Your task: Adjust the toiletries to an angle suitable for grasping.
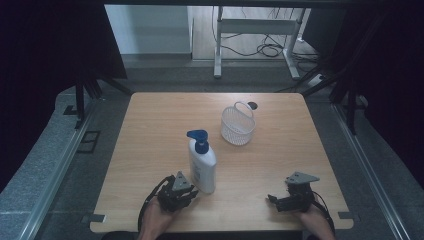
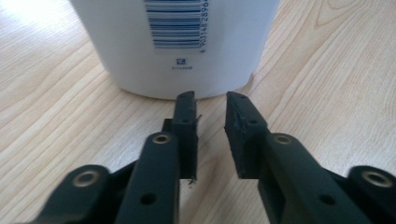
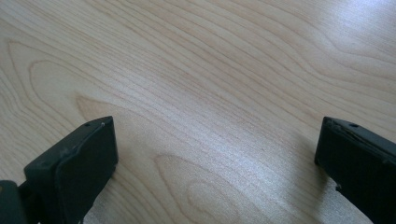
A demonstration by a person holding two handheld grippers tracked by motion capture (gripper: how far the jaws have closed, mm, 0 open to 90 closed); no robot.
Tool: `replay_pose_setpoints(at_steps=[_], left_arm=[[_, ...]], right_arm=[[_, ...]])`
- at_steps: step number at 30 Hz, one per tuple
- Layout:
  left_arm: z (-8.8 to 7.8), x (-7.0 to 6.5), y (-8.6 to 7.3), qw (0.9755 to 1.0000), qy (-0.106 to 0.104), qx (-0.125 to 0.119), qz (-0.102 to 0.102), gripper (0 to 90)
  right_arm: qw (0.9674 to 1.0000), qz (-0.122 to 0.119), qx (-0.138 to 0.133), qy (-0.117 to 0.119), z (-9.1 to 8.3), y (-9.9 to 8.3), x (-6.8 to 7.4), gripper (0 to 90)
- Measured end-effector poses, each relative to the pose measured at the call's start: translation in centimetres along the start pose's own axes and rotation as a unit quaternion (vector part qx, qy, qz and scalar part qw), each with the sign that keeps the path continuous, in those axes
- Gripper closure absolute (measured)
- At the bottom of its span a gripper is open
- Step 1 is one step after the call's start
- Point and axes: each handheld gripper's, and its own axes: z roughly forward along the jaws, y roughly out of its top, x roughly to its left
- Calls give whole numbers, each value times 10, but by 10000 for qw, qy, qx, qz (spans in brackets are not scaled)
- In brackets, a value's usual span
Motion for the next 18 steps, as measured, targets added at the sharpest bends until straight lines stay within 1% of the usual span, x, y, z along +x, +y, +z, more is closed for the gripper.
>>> replay_pose_setpoints(at_steps=[3,6,11,14,16,18], left_arm=[[-3,0,-2,9999,97,39,-29,652],[-5,0,-4,9996,254,67,-56,583],[-7,4,-8,9990,387,86,-222,472],[-9,9,-11,9984,470,63,-322,381],[-9,12,-13,9979,503,22,-416,346],[-9,15,-15,9974,556,56,-461,292]], right_arm=[[10000,-5,-2,3,0,0,0,0],[10000,-5,-2,4,0,0,0,0],[10000,-10,-2,8,0,0,0,0],[10000,-11,-3,8,0,0,0,0],[10000,-9,-4,6,0,0,0,0],[10000,-10,-2,8,0,0,0,0]])
